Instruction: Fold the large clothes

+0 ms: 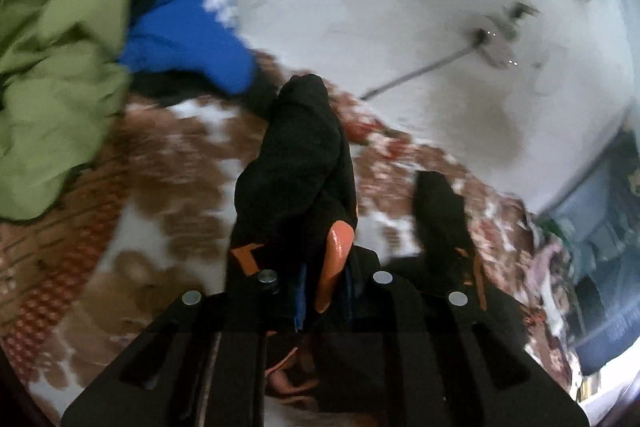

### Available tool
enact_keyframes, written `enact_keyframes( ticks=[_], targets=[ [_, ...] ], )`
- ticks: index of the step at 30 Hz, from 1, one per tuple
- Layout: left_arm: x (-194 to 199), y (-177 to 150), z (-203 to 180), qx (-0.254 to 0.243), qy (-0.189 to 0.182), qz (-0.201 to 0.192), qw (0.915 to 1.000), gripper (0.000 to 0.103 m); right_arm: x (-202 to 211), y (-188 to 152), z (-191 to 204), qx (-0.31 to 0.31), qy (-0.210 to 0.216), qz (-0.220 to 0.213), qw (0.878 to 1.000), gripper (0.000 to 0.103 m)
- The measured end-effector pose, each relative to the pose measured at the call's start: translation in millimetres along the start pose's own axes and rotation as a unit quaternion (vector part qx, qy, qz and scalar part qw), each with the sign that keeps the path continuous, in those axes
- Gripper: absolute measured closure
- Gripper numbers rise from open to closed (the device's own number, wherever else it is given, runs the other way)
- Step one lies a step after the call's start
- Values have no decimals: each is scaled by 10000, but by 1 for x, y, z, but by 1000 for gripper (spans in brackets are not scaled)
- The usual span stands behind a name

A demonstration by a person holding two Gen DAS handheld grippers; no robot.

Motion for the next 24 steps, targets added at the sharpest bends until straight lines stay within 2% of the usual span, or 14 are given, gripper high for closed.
enact_keyframes(
  ticks=[7, 11, 13, 16, 20, 24],
  targets=[
    [-24, 15, -120, -588, -766, 240, 9950, 91, 7, 0, -2, 42, -11, -40, 10000, 5],
    [-32, 22, -191, -625, -1205, 135, 9907, 91, 47, 3, -19, -61, -510, -572, 9970, 5],
    [-36, 23, -225, -666, -1369, 82, 9883, 91, 46, -5, -20, 136, -635, -352, 9973, 5],
    [-54, 12, -279, -698, -1575, 193, 9849, 91, 34, -18, -20, 262, -579, -89, 9979, 5],
    [-91, -21, -352, -491, -1863, 497, 9800, 91, 36, -23, -17, 457, -675, -302, 9962, 5],
    [-127, -60, -421, -1173, -1622, 727, 9771, 91, 49, -26, -16, 520, -690, -499, 9950, 5]
  ],
)
Point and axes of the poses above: each gripper's, at about its wrist camera, not at the fingertips, and x roughly against the way its jaws point, z to its left, y to its top, the point moved 3 cm from there along -x, roughly the way its jaws point, and after that the axes turned 12 degrees about -x, right-handed, at the moved point
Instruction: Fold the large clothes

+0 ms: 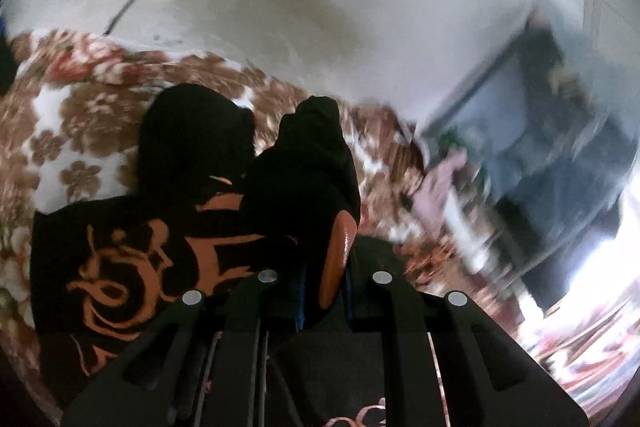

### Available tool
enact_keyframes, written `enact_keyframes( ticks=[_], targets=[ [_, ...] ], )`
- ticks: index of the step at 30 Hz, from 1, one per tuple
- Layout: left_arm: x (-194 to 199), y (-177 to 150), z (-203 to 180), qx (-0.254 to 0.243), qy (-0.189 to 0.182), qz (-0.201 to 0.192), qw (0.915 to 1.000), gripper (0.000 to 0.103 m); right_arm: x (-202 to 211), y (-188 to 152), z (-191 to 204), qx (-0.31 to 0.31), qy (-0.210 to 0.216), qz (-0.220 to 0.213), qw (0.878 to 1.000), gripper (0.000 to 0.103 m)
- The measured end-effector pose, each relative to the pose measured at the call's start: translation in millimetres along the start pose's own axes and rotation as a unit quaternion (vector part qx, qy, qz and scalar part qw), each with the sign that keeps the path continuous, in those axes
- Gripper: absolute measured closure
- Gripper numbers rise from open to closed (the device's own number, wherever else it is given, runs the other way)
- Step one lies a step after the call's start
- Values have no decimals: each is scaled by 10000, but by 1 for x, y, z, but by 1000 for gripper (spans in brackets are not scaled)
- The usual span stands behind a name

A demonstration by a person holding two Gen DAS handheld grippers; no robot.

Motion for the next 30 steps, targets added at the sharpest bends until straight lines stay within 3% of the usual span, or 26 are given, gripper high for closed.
enact_keyframes(
  ticks=[8, 14, 18, 21, 22, 25, 26, 30],
  targets=[
    [-130, -50, -60, -237, -47, 603, 9979, 91, 6, -25, -23, -134, 231, 97, 9996, 5],
    [-215, -99, -63, -278, 494, 1385, 9887, 91, 21, -54, -45, -257, 541, 169, 9981, 5],
    [-243, -125, -65, -298, 822, 1688, 9818, 90, 22, -64, -56, -250, 676, 146, 9973, 5],
    [-255, -137, -76, -643, 1112, 1899, 9734, 87, 28, -68, -62, -329, 756, 175, 9964, 5],
    [-258, -141, -79, -772, 1209, 1972, 9698, 79, 32, -70, -62, -342, 792, 171, 9961, 5],
    [-267, -151, -95, -1015, 1276, 2159, 9627, 41, 40, -74, -63, -252, 822, 119, 9962, 5],
    [-269, -155, -100, -1082, 1282, 2221, 9605, 33, 42, -75, -64, -227, 816, 87, 9964, 5],
    [-267, -159, -114, -1037, 1497, 2301, 9560, 23, 47, -80, -82, -305, 656, 37, 9974, 5]
  ],
)
Point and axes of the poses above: each gripper's, at about its wrist camera, not at the fingertips, and x roughly against the way its jaws point, z to its left, y to its top, the point moved 3 cm from there along -x, roughly the way its jaws point, and after that the axes turned 12 degrees about -x, right-handed, at the moved point
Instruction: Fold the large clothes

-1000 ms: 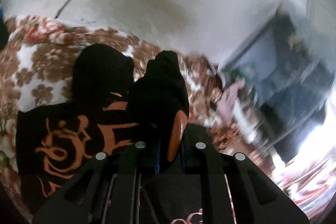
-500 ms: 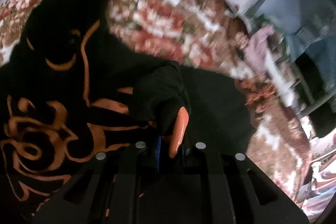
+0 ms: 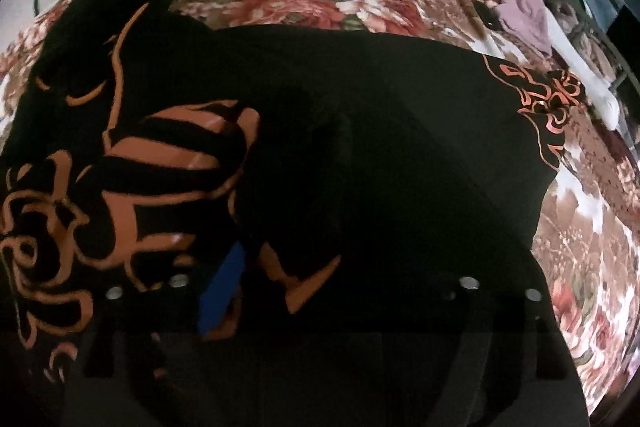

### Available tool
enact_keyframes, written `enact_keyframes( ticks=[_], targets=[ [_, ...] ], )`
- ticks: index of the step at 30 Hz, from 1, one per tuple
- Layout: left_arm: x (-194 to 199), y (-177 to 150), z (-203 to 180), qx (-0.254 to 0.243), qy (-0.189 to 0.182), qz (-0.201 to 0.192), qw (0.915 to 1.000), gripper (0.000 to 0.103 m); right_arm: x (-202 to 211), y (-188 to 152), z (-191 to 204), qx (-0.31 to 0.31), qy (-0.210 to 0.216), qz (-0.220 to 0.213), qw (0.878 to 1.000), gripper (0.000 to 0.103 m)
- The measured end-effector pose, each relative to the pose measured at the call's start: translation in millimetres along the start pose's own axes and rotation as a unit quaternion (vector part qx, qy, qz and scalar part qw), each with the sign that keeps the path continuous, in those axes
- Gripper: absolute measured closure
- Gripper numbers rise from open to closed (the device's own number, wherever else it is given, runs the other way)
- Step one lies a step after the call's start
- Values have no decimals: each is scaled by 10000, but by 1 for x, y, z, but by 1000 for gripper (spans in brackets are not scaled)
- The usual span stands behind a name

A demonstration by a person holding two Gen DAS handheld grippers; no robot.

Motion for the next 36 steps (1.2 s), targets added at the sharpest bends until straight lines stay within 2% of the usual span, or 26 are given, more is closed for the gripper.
enact_keyframes(
  ticks=[2, 6, 11, 13, 16, 19, 23, 27, 31, 33, 36],
  targets=[
    [8, -4, -5, 158, 118, 72, 9998, 15, 2, -1, -8, -61, -73, 7, 10000, 5],
    [42, -11, -19, 300, 127, 135, 9994, 14, 10, 0, -18, 110, -313, -126, 9994, 5],
    [117, 4, -30, 322, -144, -270, 9990, 12, 22, 9, -38, 219, -482, -146, 9985, 5],
    [150, 20, -18, 248, -267, -514, 9980, 11, 24, 14, -56, 78, -602, -66, 9981, 5],
    [212, 54, 34, 56, -99, -1047, 9944, 5, 21, 17, -93, -156, -914, 57, 9957, 5],
    [237, 65, 94, 15, 151, -1159, 9931, 5, 16, 14, -134, -513, -1232, 187, 9909, 5],
    [214, 42, 177, 246, 615, -766, 9949, 5, 8, 18, -199, -1414, -1229, 297, 9819, 5],
    [169, -7, 247, 593, 1076, -309, 9919, 5, 10, 41, -260, -2074, -1281, 124, 9698, 5],
    [135, -55, 296, 888, 1349, 4, 9869, 5, -3, 81, -282, -2025, -1146, 52, 9725, 5],
    [122, -72, 308, 811, 1599, 158, 9837, 5, -18, 103, -284, -1918, -766, -20, 9784, 5],
    [111, -84, 317, 569, 1914, 218, 9796, 5, -50, 116, -286, -1872, -260, 168, 9818, 5]
  ],
)
Point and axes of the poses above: each gripper's, at about its wrist camera, not at the fingertips, and x roughly against the way its jaws point, z to its left, y to its top, the point moved 3 cm from there along -x, roughly the way its jaws point, and after that the axes turned 12 degrees about -x, right-handed, at the moved point
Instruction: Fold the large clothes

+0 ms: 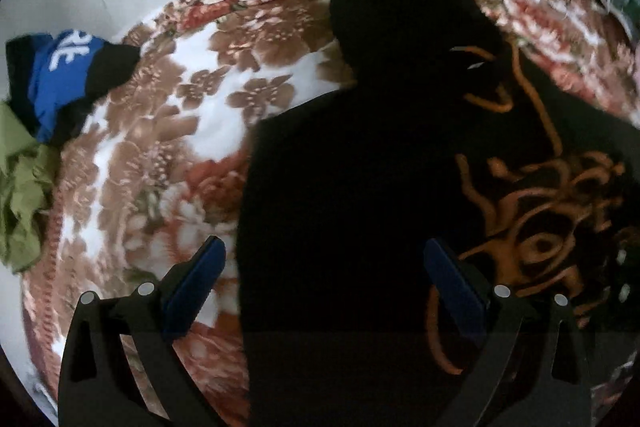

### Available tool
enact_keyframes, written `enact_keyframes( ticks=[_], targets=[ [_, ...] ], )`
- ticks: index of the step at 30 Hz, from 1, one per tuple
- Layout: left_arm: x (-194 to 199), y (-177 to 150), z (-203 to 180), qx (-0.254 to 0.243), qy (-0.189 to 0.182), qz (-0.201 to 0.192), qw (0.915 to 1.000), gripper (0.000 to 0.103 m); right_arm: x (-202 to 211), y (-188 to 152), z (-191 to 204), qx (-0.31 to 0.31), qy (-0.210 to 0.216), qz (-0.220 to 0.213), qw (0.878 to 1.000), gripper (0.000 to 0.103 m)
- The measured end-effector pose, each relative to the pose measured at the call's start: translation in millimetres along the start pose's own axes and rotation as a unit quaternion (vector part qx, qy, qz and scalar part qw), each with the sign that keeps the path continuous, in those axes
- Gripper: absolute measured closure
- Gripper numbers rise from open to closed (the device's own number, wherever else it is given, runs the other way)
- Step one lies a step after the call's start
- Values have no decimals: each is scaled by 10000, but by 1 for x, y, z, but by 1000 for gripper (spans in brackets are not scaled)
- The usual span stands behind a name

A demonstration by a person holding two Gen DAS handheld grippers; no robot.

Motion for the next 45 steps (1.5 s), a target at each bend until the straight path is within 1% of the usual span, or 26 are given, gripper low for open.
enact_keyframes(
  ticks=[2, 4, 6, 8, 9, 10, 12, 14, 16, 17, 20, 22, 23, 24, 26, 29, 31, 33, 35, 36, 38, 40, 41, 43, 44, 45],
  targets=[
    [-9, -4, -4, -24, -4, 77, 10000, 5, -20, -3, -1, 154, 20, 226, 9996, 5],
    [-18, -10, -10, 144, -135, 223, 9996, 5, -37, -10, -13, 228, 5, 416, 9989, 5],
    [-21, -13, -15, 313, -227, 267, 9989, 5, -35, -17, -29, 156, 87, 438, 9989, 5],
    [-20, -16, -23, 336, -224, 264, 9988, 5, -26, -25, -46, 246, -91, 392, 9989, 5],
    [-20, -17, -26, 313, -190, 242, 9990, 5, -20, -31, -61, 228, -196, 363, 9989, 5],
    [-21, -19, -30, 272, -172, 223, 9992, 5, -17, -37, -74, 159, -171, 387, 9990, 5],
    [-28, -25, -37, 94, -125, 304, 9994, 5, -15, -51, -101, 65, 81, 592, 9982, 5],
    [-38, -32, -43, -34, -261, 409, 9988, 5, -6, -64, -111, 356, 273, 562, 9974, 5],
    [-44, -37, -46, -130, -425, 362, 9984, 5, 4, -73, -114, 799, 345, 469, 9951, 5],
    [-45, -38, -46, -150, -428, 325, 9984, 5, 6, -77, -111, 910, 351, 411, 9944, 5],
    [-42, -37, -45, -183, -433, 264, 9985, 5, 10, -86, -104, 1564, 416, 251, 9865, 5],
    [-30, -35, -43, -151, -338, 206, 9991, 5, 14, -86, -105, 1533, 582, 272, 9861, 5],
    [-17, -32, -42, -88, -300, 106, 9995, 5, 18, -84, -108, 1452, 681, 268, 9867, 5],
    [-3, -31, -42, -35, -283, 9, 9996, 5, 28, -82, -113, 1321, 742, 173, 9883, 5],
    [20, -28, -46, -15, -247, -111, 9996, 5, 49, -78, -126, 1053, 683, -42, 9921, 5],
    [55, -25, -61, -26, -326, -242, 9992, 5, 75, -77, -160, 505, 574, -123, 9970, 5],
    [73, -22, -75, -43, -449, -283, 9986, 5, 89, -80, -202, -21, 282, -72, 9996, 5],
    [85, -22, -90, -22, -572, -321, 9978, 5, 100, -87, -259, -649, -91, 53, 9978, 5],
    [97, -24, -114, 61, -776, -324, 9964, 5, 110, -93, -309, -1051, -511, 84, 9931, 5],
    [99, -24, -127, 80, -888, -324, 9955, 5, 118, -96, -341, -1259, -742, 76, 9892, 5],
    [98, -22, -157, -90, -1012, -294, 9944, 5, 130, -96, -385, -1626, -859, 19, 9829, 5],
    [93, -16, -187, -429, -989, -265, 9938, 5, 142, -94, -439, -2114, -1043, -75, 9718, 5],
    [91, -10, -199, -512, -1009, -263, 9932, 5, 145, -93, -457, -2266, -1097, -106, 9677, 5],
    [87, 2, -221, -579, -1164, -300, 9911, 5, 151, -88, -506, -2708, -1215, -215, 9547, 5],
    [85, 11, -235, -597, -1226, -346, 9901, 5, 152, -87, -522, -2871, -1231, -258, 9496, 5],
    [84, 18, -248, -610, -1261, -383, 9894, 5, 154, -85, -545, -3128, -1221, -318, 9414, 5]
  ],
)
Point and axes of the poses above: each gripper's, at about its wrist camera, not at the fingertips, and x roughly against the way its jaws point, z to its left, y to its top, the point moved 3 cm from there along -x, roughly the way its jaws point, and after that the axes turned 12 degrees about -x, right-handed, at the moved point
